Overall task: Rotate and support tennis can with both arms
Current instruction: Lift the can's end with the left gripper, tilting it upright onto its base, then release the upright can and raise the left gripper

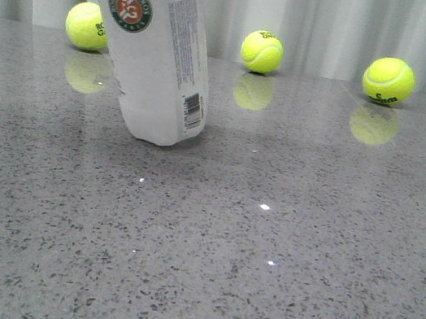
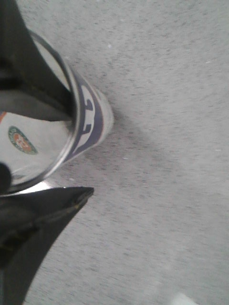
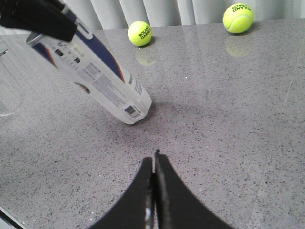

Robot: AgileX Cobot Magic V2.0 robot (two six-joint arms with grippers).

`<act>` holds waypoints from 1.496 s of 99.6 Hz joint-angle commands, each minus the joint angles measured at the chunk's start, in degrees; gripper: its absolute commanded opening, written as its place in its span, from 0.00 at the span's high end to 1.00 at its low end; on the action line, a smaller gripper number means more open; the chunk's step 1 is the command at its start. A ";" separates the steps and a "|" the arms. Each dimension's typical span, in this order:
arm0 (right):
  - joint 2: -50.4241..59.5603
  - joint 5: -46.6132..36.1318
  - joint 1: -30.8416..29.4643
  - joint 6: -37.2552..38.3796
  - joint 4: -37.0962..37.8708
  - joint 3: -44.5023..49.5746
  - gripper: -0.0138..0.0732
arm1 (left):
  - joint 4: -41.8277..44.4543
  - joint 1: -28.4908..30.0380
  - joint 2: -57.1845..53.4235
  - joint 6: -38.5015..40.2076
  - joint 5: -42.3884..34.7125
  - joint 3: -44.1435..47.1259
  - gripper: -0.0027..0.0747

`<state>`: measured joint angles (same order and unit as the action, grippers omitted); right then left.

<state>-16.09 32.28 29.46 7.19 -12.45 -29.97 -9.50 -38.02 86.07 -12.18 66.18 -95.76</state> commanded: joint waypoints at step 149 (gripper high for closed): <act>-0.44 -4.53 -0.32 -0.06 -0.42 -1.43 0.91 | -8.17 2.40 -28.91 -4.10 -51.02 34.88 0.99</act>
<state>-16.09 32.28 29.46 7.19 -12.55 -29.97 -16.66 -35.34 61.73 -16.26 23.04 -63.79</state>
